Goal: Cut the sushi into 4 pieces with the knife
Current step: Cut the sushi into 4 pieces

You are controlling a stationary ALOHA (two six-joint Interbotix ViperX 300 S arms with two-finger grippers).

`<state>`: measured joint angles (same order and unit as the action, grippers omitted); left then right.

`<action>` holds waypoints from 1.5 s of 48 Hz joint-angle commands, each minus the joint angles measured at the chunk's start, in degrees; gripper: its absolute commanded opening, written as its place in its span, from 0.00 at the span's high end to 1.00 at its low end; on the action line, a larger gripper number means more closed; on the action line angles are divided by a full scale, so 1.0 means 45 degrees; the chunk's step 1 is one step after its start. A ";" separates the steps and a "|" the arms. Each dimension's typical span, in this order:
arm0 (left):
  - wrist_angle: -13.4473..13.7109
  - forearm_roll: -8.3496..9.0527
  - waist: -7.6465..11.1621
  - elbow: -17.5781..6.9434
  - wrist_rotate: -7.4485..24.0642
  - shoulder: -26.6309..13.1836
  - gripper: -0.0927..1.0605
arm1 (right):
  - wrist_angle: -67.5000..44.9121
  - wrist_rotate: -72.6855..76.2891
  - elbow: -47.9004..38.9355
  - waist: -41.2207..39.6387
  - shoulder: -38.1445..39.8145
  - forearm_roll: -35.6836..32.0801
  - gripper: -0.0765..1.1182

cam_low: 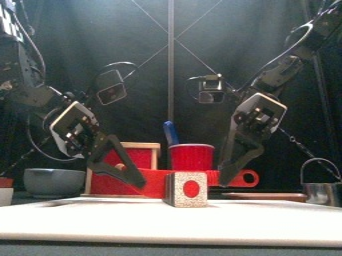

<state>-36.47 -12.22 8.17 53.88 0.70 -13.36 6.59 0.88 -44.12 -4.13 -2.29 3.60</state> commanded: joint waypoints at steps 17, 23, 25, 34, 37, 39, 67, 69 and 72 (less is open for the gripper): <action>0.0059 -0.0117 0.0215 -0.0176 0.0137 0.0137 0.74 | -0.0039 0.0039 0.0508 -0.0449 0.0059 -0.0098 0.87; 0.0059 -0.0039 0.0000 -0.0137 0.0156 0.0430 0.74 | 0.0020 0.0039 0.0625 -0.0449 0.0059 -0.0156 0.87; 0.0059 0.0039 -0.0020 -0.0117 0.0156 0.0527 0.74 | 0.0117 0.0059 0.0664 -0.0449 0.0059 -0.0176 0.87; 0.0059 0.0371 -0.0039 -0.0078 0.0137 0.1152 0.74 | 0.0703 0.0039 0.0938 -0.0371 0.0391 -0.0176 0.87; 0.0078 0.0469 0.0000 -0.0078 0.0137 0.1445 0.74 | 0.0918 0.0020 0.1016 -0.0371 0.0684 -0.0176 0.87; 0.0078 0.0547 0.0020 -0.0078 0.0137 0.1660 0.74 | 0.1074 0.0020 0.1055 -0.0352 0.0977 -0.0176 0.87; 0.0078 0.0957 0.0488 0.0039 0.0020 0.2363 0.74 | 0.0781 0.0059 0.0547 0.0117 0.2051 -0.0078 0.87; 0.0078 0.0918 0.0586 0.0020 0.0020 0.2207 0.74 | 0.0762 0.0059 0.0566 0.0117 0.1934 -0.0078 0.87; 0.0078 0.0820 0.0645 -0.0020 0.0020 0.2031 0.74 | 0.0742 0.0059 0.0586 0.0117 0.1758 -0.0078 0.87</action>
<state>-35.60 -8.44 8.70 55.11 0.79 -3.96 11.51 0.79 -42.54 -2.90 5.36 3.16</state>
